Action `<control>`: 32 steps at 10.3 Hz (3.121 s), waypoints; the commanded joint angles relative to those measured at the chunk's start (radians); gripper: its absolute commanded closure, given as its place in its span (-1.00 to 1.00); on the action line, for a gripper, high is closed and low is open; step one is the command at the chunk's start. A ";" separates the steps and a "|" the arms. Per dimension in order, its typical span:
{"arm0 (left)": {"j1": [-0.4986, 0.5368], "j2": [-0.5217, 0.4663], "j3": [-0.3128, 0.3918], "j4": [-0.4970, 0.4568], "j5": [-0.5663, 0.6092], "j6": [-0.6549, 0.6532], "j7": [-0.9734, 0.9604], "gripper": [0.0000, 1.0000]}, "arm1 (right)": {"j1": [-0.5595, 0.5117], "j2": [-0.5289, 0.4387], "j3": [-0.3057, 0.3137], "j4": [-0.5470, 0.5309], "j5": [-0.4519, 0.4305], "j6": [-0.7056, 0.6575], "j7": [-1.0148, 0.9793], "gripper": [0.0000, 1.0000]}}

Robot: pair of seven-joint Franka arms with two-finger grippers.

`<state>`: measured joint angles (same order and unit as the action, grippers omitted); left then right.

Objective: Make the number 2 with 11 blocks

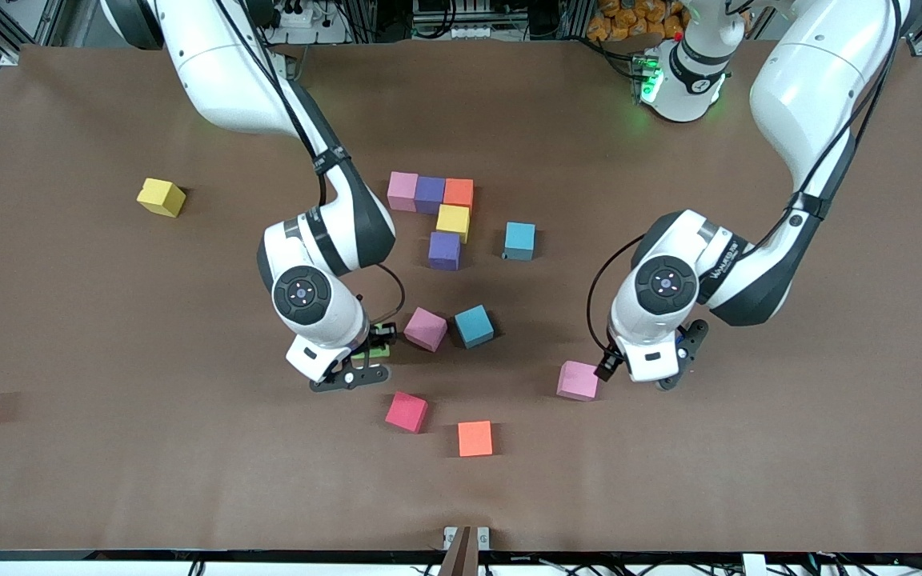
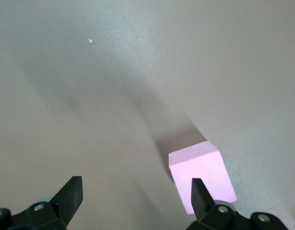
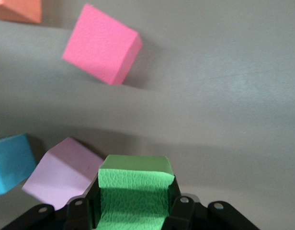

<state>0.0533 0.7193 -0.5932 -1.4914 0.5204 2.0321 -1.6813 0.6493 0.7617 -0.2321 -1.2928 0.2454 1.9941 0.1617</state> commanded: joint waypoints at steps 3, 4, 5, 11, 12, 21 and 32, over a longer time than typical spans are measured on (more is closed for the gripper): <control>-0.009 0.015 0.049 -0.013 -0.008 0.089 -0.165 -1.00 | 0.030 -0.081 0.051 -0.023 0.020 -0.116 -0.347 1.00; -0.010 0.026 0.056 -0.013 -0.002 0.120 -0.205 -1.00 | 0.032 -0.084 0.051 -0.023 0.020 -0.159 -0.360 1.00; -0.023 0.034 0.090 -0.013 -0.003 0.143 -0.228 -1.00 | 0.033 -0.094 0.051 -0.025 0.017 -0.197 -0.414 1.00; -0.064 0.060 0.124 -0.013 -0.003 0.258 -0.308 -1.00 | 0.048 -0.150 0.051 -0.060 -0.124 -0.273 -1.070 1.00; -0.064 0.061 0.124 -0.013 -0.005 0.258 -0.308 -1.00 | 0.065 -0.147 0.050 -0.077 -0.141 -0.243 -1.152 1.00; -0.012 0.046 0.211 0.031 -0.013 0.261 -0.344 -1.00 | 0.231 -0.409 0.056 -0.623 -0.175 0.192 -1.296 1.00; -0.003 0.051 0.211 0.030 -0.007 0.261 -0.347 -1.00 | 0.270 -0.384 0.086 -0.866 -0.068 0.607 -1.111 1.00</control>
<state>0.0533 0.7831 -0.3864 -1.4489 0.5203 2.2881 -2.0118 0.9117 0.3707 -0.1629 -2.1441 0.1437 2.5637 -0.9604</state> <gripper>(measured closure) 0.000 0.449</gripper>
